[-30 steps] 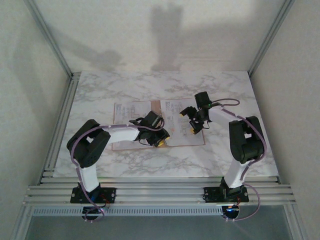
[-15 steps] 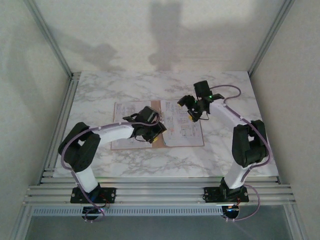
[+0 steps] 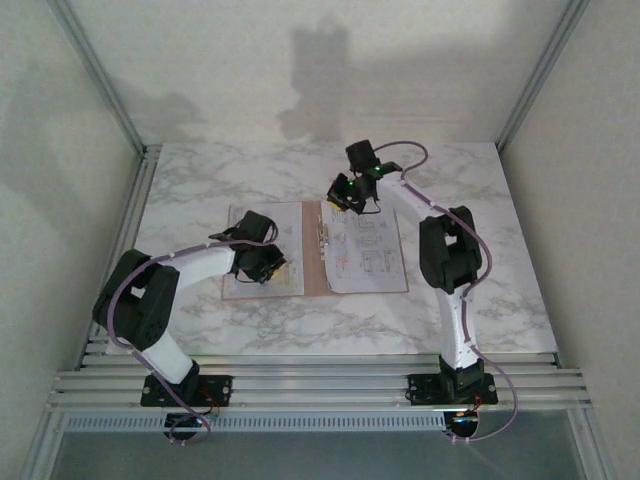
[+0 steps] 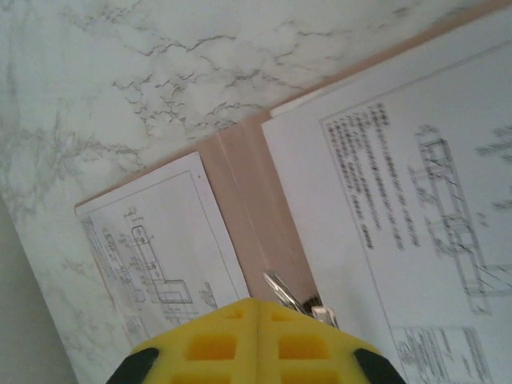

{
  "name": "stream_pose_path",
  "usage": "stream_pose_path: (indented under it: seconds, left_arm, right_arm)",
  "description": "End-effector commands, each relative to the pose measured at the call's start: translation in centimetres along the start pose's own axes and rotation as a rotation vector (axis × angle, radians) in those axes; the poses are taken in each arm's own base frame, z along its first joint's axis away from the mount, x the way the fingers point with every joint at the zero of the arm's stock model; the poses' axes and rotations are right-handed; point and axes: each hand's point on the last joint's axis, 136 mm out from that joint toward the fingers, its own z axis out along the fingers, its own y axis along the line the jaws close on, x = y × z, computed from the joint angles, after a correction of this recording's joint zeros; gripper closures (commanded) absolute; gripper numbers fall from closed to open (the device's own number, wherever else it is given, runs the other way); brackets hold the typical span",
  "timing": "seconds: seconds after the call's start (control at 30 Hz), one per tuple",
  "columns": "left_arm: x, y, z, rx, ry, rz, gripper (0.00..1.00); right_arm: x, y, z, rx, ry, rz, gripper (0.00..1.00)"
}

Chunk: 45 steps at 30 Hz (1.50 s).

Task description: Put the files into the folder

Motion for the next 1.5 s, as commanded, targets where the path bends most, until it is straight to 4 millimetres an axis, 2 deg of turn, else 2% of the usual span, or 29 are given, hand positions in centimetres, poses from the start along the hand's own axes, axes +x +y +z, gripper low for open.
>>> stream_pose_path:
  seconds: [0.0, 0.3, 0.53, 0.8, 1.0, 1.33, 1.47]
  left_arm:
    - [-1.2, 1.9, -0.5, -0.037, -0.032, 0.015, 0.82]
    - [-1.0, 4.7, 0.6, -0.091, -0.014, 0.003, 0.83]
    - [-0.7, 5.1, 0.8, -0.09, -0.002, -0.001, 0.83]
    - [-0.6, 5.0, 1.1, -0.087, 0.006, -0.01, 0.83]
    - [-0.6, 5.1, 1.2, -0.088, 0.005, -0.019, 0.83]
    - [-0.7, 5.1, 1.3, -0.09, -0.001, -0.033, 0.83]
    - [-0.7, 5.2, 1.4, -0.093, -0.001, -0.037, 0.83]
  right_arm:
    - [0.5, -0.2, 1.5, 0.033, 0.048, -0.007, 0.99]
    - [0.5, 0.2, 5.4, 0.05, 0.108, -0.013, 0.95]
    - [1.2, 0.3, 6.2, 0.044, 0.138, -0.001, 0.95]
    - [2.5, 1.0, 5.5, 0.015, 0.167, 0.004, 0.95]
    - [3.0, 1.8, 4.0, -0.022, 0.167, 0.005, 0.95]
    - [5.0, 2.3, 1.5, -0.085, 0.184, 0.032, 0.94]
    - [6.4, 2.1, 0.9, -0.104, 0.211, 0.042, 0.94]
